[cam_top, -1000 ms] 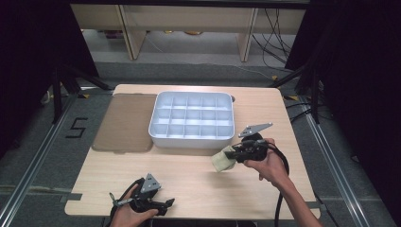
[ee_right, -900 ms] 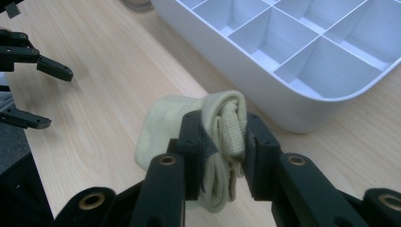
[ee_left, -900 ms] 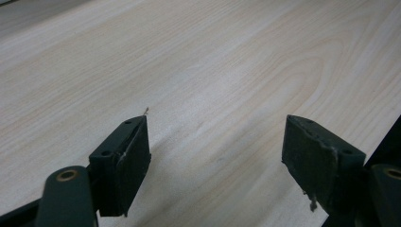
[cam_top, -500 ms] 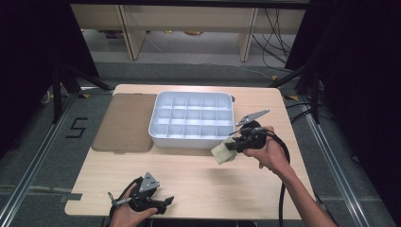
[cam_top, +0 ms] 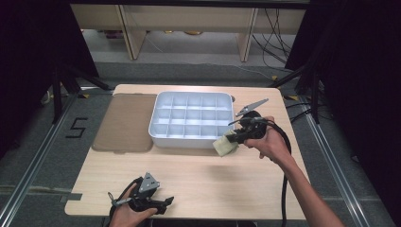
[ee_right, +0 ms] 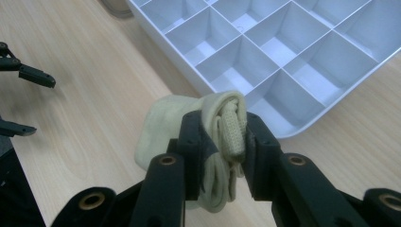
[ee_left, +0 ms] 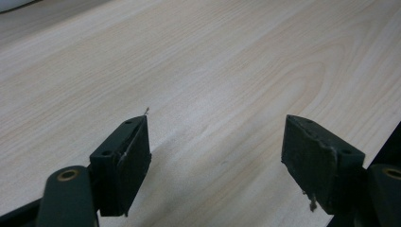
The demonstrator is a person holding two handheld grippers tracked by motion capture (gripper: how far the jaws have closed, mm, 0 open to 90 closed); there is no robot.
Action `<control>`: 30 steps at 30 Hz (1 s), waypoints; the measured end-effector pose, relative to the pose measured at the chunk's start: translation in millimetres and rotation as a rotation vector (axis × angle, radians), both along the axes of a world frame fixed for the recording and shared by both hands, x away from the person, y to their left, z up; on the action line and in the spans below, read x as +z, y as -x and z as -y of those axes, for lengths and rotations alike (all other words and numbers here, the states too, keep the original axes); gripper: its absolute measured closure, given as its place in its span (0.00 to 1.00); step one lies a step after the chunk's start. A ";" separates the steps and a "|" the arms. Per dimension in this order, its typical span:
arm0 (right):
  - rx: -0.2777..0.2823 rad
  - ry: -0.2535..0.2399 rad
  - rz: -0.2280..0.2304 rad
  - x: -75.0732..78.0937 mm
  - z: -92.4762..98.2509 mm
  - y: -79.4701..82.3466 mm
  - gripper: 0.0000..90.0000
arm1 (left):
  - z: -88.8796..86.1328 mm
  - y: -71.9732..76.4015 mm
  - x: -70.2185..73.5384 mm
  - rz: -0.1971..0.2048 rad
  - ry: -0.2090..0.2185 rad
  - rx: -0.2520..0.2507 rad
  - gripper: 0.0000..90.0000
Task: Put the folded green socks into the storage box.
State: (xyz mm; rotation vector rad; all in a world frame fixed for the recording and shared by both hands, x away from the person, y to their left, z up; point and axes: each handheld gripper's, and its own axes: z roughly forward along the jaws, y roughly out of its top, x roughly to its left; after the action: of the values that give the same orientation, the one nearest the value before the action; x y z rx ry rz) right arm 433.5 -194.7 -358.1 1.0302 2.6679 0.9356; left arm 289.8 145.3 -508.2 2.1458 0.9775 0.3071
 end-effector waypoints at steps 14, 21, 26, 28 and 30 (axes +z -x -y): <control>-0.065 0.055 0.007 15.2 -3.5 -26.4 0.80 | -0.6 0.2 -0.3 -0.006 0.006 0.007 0.26; -0.100 0.082 0.000 16.9 -6.8 -38.7 0.80 | -1.4 0.2 0.3 -0.005 -0.010 -0.010 0.26; -0.099 0.104 -0.008 13.5 -9.8 -47.0 0.80 | -1.5 -0.1 -0.2 -0.004 0.000 0.007 0.26; -0.109 0.111 -0.010 11.9 -10.8 -49.9 0.80 | -1.3 0.5 0.1 -0.008 0.003 0.010 0.26; -0.116 0.128 -0.010 10.3 -11.7 -53.5 0.80 | -2.5 0.3 0.6 -0.012 -0.013 -0.010 0.26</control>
State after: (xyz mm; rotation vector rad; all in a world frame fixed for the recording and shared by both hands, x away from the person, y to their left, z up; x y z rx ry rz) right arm 487.0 -183.0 -347.9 1.1492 2.6038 0.7302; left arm 289.5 147.8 -507.6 2.1667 0.9734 0.2966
